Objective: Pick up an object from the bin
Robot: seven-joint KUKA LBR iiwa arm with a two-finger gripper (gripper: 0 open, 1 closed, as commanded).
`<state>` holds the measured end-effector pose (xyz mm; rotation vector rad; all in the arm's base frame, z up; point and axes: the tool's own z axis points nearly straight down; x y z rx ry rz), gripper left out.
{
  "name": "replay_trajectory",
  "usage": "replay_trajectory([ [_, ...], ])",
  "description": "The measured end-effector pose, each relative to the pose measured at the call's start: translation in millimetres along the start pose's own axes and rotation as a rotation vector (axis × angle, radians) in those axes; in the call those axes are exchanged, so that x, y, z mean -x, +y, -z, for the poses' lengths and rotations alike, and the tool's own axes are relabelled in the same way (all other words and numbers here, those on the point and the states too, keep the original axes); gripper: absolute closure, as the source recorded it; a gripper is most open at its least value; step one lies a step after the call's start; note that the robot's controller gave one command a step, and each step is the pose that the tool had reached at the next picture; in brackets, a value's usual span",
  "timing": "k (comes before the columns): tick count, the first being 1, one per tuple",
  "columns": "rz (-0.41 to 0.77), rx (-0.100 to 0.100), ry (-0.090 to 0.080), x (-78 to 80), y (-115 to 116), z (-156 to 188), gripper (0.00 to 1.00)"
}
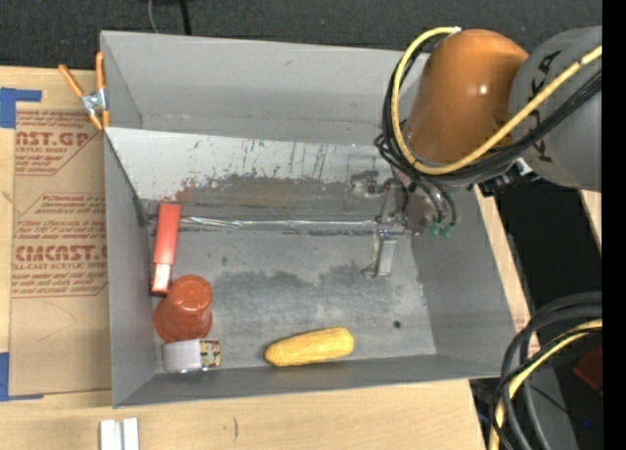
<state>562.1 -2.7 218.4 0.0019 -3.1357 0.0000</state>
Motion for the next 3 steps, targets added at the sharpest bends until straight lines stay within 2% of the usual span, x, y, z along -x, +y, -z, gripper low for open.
replay_trajectory([
  [1, 0.000, 0.000, -0.008, 1.4, 0, 5, 0.00],
  [2, 0.004, 0.000, 0.002, -9.4, 10, 47, 0.00],
  [3, 0.049, 0.000, -0.007, -9.2, 16, 109, 0.00],
])
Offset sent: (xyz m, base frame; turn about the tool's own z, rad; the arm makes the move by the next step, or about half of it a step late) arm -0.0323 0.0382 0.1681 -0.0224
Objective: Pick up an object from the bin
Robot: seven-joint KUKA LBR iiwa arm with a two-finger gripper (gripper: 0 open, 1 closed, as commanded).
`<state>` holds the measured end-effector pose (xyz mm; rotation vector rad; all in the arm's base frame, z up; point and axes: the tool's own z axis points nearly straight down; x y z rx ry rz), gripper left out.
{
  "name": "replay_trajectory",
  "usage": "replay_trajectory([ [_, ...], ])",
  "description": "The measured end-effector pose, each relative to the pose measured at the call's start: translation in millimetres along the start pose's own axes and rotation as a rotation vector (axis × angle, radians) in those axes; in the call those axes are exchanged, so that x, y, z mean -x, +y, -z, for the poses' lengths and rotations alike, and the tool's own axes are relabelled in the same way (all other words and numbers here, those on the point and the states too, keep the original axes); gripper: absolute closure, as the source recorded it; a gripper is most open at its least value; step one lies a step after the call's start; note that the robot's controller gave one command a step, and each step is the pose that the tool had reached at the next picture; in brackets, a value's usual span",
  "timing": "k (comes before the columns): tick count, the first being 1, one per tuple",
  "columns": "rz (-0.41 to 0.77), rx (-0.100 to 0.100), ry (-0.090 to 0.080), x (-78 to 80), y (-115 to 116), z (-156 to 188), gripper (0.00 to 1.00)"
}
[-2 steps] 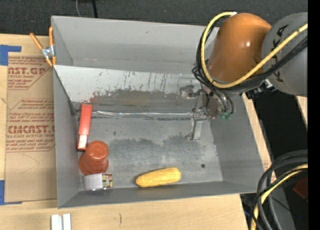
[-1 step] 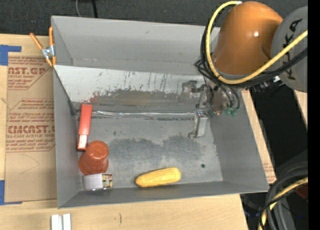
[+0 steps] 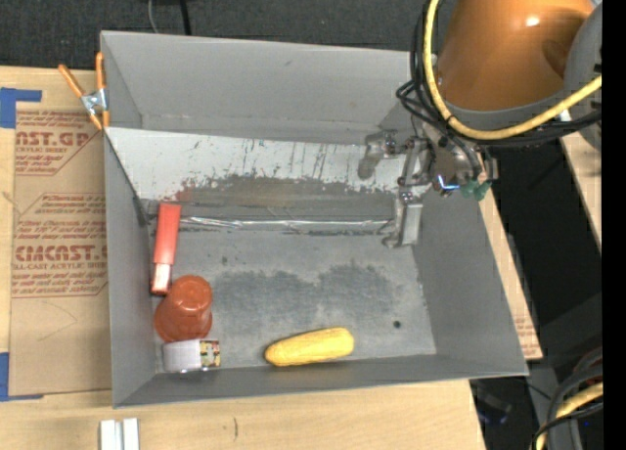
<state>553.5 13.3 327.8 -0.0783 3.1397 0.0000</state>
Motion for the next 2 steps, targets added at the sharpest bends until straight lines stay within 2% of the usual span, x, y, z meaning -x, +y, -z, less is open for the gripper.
replay_trajectory([
  [1, 0.081, -0.001, -0.018, 5.1, 30, -4, 0.00],
  [2, 0.027, 0.002, -0.002, -12.2, 42, -50, 0.00],
])
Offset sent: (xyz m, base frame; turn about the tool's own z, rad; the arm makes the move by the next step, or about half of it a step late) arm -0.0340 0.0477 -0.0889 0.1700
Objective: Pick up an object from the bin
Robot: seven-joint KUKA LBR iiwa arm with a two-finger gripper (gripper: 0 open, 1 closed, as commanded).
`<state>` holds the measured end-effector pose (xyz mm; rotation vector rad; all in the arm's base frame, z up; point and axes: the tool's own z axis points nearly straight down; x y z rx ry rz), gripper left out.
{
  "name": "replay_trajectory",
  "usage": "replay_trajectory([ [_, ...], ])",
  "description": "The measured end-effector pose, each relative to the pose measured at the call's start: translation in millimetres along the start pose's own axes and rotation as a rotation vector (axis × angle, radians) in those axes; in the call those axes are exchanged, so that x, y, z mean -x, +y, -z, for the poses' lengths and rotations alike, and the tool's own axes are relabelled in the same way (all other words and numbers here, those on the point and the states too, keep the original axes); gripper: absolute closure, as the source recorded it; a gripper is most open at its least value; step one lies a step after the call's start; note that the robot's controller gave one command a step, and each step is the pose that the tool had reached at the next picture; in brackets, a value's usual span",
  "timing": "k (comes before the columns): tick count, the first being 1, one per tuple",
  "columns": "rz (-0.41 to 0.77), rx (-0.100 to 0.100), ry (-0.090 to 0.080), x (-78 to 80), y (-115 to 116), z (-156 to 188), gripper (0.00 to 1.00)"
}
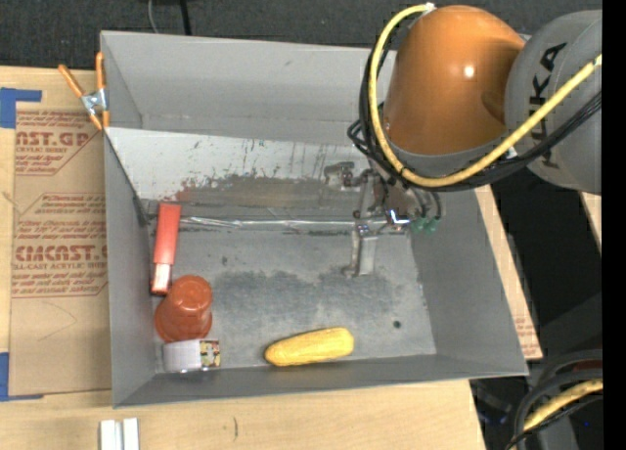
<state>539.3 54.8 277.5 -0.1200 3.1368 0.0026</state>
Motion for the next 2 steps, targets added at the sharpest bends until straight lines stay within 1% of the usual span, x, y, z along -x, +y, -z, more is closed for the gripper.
replay_trajectory([
  [1, -0.192, 0.001, -0.006, -21.0, 0, -19, 0.00],
  [2, 0.069, 0.000, -0.005, -27.9, 1, -48, 0.00],
])
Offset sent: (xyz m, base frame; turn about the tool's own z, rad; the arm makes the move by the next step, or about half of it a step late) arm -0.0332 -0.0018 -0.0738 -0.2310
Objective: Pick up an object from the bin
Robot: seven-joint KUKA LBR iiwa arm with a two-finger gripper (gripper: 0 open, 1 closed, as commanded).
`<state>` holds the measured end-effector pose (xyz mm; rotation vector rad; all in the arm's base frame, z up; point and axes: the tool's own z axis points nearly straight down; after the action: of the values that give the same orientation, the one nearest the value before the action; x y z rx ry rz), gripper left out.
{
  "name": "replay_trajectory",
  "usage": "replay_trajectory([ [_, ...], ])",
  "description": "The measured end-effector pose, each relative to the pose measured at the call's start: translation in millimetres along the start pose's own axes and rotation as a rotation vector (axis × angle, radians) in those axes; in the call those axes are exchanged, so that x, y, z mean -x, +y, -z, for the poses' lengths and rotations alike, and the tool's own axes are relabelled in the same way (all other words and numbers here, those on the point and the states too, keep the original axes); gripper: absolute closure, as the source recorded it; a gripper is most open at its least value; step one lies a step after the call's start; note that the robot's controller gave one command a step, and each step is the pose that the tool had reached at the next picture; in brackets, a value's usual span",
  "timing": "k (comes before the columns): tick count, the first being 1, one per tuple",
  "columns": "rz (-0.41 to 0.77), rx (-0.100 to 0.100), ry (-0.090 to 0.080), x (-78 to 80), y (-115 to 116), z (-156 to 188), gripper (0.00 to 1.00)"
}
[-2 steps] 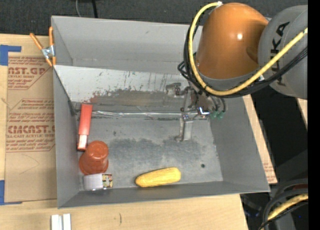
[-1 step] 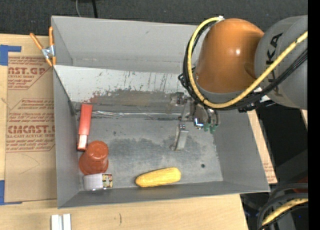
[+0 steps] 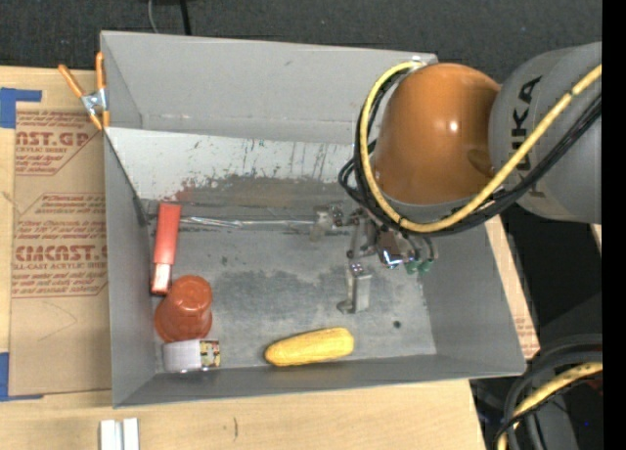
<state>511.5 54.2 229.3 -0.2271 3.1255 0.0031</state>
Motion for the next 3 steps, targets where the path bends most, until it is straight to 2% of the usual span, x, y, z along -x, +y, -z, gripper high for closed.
replay_trajectory([
  [1, 0.136, 0.000, -0.002, -7.8, -5, -41, 0.00],
  [2, -0.081, 0.000, 0.000, -16.3, -1, -71, 0.00],
  [3, 0.070, 0.000, -0.003, -20.6, 9, -111, 0.00],
])
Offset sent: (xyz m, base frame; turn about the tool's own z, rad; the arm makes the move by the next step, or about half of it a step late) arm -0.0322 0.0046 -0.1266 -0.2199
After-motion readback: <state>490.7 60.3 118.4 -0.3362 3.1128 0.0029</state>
